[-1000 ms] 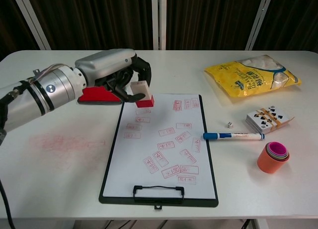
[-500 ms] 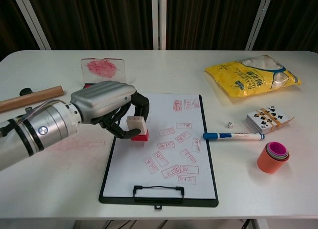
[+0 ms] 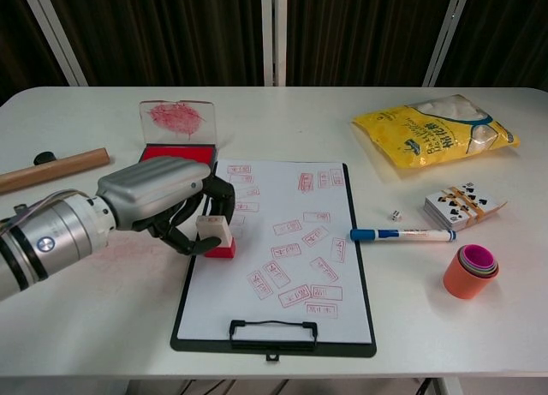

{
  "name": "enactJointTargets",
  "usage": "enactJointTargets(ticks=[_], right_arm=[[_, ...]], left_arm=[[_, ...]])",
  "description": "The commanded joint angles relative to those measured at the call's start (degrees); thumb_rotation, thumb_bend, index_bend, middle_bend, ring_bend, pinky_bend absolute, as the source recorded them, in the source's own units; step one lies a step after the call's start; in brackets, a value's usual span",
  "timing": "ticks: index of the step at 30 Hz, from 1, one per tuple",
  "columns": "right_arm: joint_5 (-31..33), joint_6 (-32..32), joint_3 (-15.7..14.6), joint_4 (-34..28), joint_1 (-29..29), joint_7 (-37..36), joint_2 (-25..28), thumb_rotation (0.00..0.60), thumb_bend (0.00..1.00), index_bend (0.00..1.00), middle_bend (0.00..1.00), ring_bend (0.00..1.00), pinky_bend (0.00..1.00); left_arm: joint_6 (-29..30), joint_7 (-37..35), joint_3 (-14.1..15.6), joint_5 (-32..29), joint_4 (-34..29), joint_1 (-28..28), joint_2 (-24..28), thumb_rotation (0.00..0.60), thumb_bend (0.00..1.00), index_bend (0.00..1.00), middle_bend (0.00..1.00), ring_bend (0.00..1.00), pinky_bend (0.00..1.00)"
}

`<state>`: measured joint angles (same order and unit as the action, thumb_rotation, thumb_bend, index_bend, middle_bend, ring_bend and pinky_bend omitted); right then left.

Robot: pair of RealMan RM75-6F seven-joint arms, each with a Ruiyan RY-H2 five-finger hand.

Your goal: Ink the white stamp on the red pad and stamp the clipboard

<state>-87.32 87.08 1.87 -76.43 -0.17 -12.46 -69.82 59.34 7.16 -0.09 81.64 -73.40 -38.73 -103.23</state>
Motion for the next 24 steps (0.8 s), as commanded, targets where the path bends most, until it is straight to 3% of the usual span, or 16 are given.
enactJointTargets(ticks=[1, 24], right_arm=[[0.04, 0.09, 0.03, -0.17, -0.05, 0.14, 0.08, 0.600, 0.30, 0.00, 0.00, 0.00, 0.00], [0.72, -1.03, 0.11, -0.11, 0.20, 0.25, 0.06, 0.600, 0.30, 0.00, 0.00, 0.00, 0.00]], left_arm=[[-0.07, -0.54, -0.36, 0.27, 0.42, 0.02, -0.46, 0.600, 0.47, 0.72, 0.71, 0.75, 0.74], [-1.73, -2.71, -1.05, 0.76, 4.97, 0.77, -3.35, 0.600, 0.47, 0.72, 0.71, 0.75, 0.74]])
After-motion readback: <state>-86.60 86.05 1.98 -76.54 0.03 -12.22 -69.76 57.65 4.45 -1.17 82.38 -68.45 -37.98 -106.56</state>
